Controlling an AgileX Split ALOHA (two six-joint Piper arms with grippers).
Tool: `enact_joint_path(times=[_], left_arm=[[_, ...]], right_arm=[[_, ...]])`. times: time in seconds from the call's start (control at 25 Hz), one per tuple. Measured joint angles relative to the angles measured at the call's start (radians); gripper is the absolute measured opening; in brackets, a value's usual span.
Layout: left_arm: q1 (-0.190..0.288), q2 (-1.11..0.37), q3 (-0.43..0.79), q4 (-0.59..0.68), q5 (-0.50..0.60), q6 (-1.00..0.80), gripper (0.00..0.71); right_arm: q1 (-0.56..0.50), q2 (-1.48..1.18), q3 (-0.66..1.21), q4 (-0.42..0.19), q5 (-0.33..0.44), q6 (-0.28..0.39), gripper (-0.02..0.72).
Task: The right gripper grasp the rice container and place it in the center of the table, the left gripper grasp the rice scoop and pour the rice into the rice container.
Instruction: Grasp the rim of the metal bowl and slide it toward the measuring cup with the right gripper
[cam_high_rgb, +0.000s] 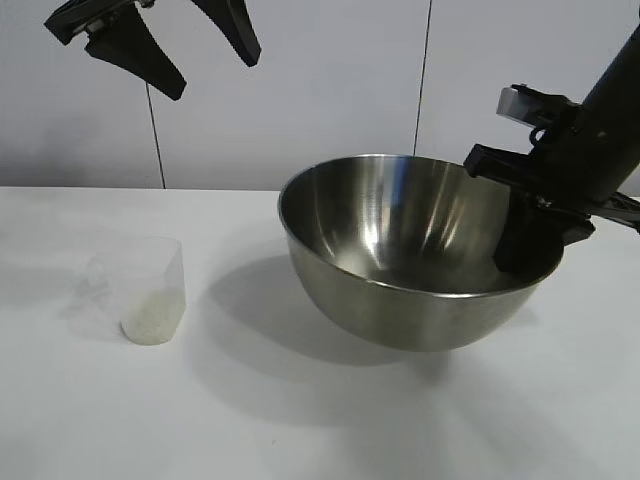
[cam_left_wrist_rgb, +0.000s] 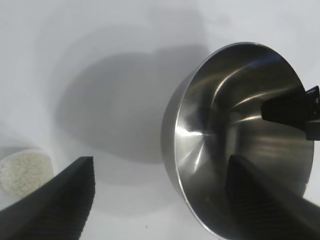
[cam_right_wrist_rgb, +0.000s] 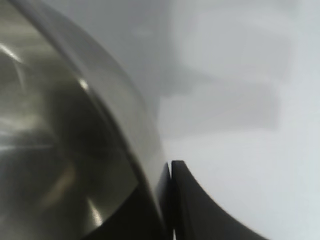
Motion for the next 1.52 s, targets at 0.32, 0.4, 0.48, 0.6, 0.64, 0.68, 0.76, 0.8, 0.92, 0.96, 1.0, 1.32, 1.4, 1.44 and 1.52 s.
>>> enact_joint_path(times=[0.32, 0.4, 0.48, 0.6, 0.64, 0.68, 0.76, 0.8, 0.92, 0.96, 1.0, 1.32, 1.4, 1.44, 1.52], left_arm=[[0.000, 0.000, 0.000, 0.000, 0.000, 0.000, 0.531], [0.000, 0.000, 0.000, 0.000, 0.000, 0.000, 0.531], [0.000, 0.000, 0.000, 0.000, 0.000, 0.006, 0.531], [0.000, 0.000, 0.000, 0.000, -0.001, 0.000, 0.531], [0.000, 0.000, 0.000, 0.000, -0.001, 0.000, 0.531], [0.000, 0.000, 0.000, 0.000, -0.001, 0.000, 0.531], [0.000, 0.000, 0.000, 0.000, -0.001, 0.000, 0.531], [0.000, 0.000, 0.000, 0.000, -0.001, 0.000, 0.531], [0.000, 0.000, 0.000, 0.000, -0.001, 0.000, 0.531], [0.000, 0.000, 0.000, 0.000, -0.001, 0.000, 0.531], [0.000, 0.000, 0.000, 0.000, -0.001, 0.000, 0.531], [0.000, 0.000, 0.000, 0.000, -0.001, 0.000, 0.531], [0.000, 0.000, 0.000, 0.000, -0.001, 0.000, 0.531], [0.000, 0.000, 0.000, 0.000, -0.001, 0.000, 0.531], [0.000, 0.000, 0.000, 0.000, -0.001, 0.000, 0.531]], right_arm=[[0.118, 0.019, -0.001, 0.009, -0.109, 0.077, 0.011], [0.129, 0.051, -0.002, 0.013, -0.138, 0.088, 0.011], [0.131, 0.085, -0.002, 0.020, -0.153, 0.096, 0.011], [0.132, 0.129, -0.002, 0.036, -0.165, 0.109, 0.011], [0.132, 0.135, -0.002, 0.042, -0.165, 0.109, 0.011], [0.132, 0.137, -0.002, 0.051, -0.166, 0.109, 0.011], [0.132, 0.137, -0.002, 0.055, -0.171, 0.110, 0.011], [0.132, 0.137, -0.003, 0.056, -0.172, 0.110, 0.018], [0.132, 0.137, -0.021, 0.071, -0.158, 0.110, 0.131], [0.132, 0.137, -0.032, 0.072, -0.151, 0.110, 0.204], [0.132, 0.137, -0.044, 0.072, -0.142, 0.110, 0.272], [0.121, 0.137, -0.182, -0.042, 0.037, 0.127, 0.462], [0.103, 0.136, -0.227, -0.103, 0.100, 0.149, 0.463], [0.090, 0.132, -0.249, -0.130, 0.130, 0.159, 0.463], [0.064, 0.116, -0.284, -0.162, 0.180, 0.167, 0.463]])
